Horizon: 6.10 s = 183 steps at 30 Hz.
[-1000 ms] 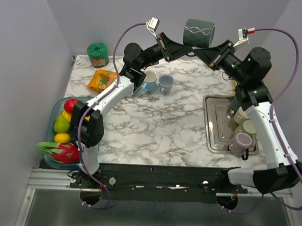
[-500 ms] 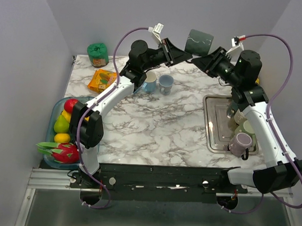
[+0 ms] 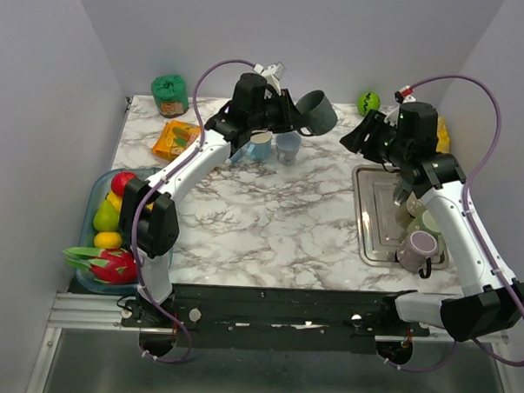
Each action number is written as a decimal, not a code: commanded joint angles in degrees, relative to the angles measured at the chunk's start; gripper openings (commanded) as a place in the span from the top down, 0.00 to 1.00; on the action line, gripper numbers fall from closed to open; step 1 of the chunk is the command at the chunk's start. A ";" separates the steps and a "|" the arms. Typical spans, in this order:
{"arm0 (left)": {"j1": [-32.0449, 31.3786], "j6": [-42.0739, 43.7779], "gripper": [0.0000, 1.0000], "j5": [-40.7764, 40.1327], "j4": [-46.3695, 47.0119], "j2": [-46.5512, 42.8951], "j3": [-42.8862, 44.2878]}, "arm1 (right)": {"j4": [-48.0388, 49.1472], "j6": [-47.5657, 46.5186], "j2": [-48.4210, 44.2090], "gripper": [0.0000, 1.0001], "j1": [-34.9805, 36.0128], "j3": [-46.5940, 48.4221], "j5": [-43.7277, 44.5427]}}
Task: Turn the mug right side up
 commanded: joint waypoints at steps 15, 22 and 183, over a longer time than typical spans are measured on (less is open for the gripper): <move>-7.48 16.47 1.00 -19.88 -10.12 14.27 13.65 | -14.71 0.52 3.74 0.36 0.09 -0.80 12.10; -8.72 17.34 1.00 -25.59 -11.62 19.99 16.56 | -17.78 1.75 4.62 0.35 0.01 -1.15 13.33; -9.42 14.19 0.01 -23.67 -6.34 -46.89 -48.75 | -0.56 1.22 -23.17 0.11 -31.91 -46.24 -1.26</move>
